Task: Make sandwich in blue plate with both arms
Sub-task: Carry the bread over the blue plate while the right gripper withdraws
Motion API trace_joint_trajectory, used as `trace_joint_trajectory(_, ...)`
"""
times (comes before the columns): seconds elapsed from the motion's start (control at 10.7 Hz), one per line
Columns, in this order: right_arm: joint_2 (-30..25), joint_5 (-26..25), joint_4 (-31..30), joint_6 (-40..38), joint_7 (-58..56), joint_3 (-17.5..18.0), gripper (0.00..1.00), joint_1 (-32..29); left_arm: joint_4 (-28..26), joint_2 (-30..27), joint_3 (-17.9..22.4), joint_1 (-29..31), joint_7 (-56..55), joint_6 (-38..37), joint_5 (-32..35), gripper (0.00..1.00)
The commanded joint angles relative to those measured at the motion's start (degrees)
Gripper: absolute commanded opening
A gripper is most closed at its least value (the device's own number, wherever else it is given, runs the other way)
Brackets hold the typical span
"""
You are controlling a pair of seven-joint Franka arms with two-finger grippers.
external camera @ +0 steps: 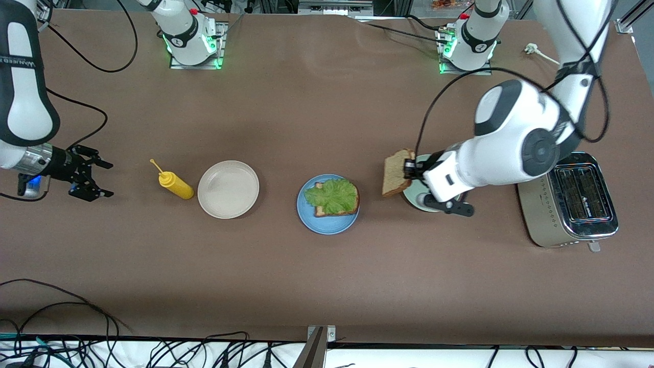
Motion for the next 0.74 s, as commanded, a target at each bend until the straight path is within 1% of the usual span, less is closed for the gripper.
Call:
trace_joint_trajectory(0.0, -8.3, -5.5, -2.8, -0.4, -0.3, -1.0, 1.0, 0.0, 5.3, 8.0, -4.4, -0.3, -5.9, 3.4, -3.9, 0.0)
trace_joint_trajectory(0.09, -11.3, -6.3, -3.7, -1.5, -0.5, -2.3, 1.0, 0.0, 5.3, 9.2, -5.4, -1.0, -6.2, 5.0, -4.3, 0.0)
trace_joint_trajectory(0.19, -13.1, -7.7, -3.6, -3.4, -0.4, -2.4, 1.0, 0.0, 5.3, 10.5, -6.2, -1.6, -7.4, 6.2, -4.3, 0.0)
trace_joint_trajectory(0.28, -14.6, -12.1, -3.5, -5.0, -0.4, -2.4, 1.0, 0.1, 5.3, 11.9, -6.9, -1.7, -7.5, 7.5, -4.3, 0.0)
trace_joint_trajectory(0.37, -16.2, -14.8, -3.4, -6.1, 0.3, -2.1, 1.0, 0.1, 5.2, 12.5, -7.7, -1.8, -7.6, 9.1, -4.4, 0.0)
trace_joint_trajectory(0.56, -19.5, -15.8, -3.4, -6.3, -0.6, -1.7, 1.0, 0.1, 5.3, 14.2, -7.7, -2.6, -7.7, 11.0, -7.8, 0.0)
trace_joint_trajectory(0.65, -21.4, -19.2, -3.3, -6.4, -3.7, 0.1, 1.0, 0.1, 5.3, 15.0, -7.8, -3.2, -7.7, 13.0, -9.2, 0.0)
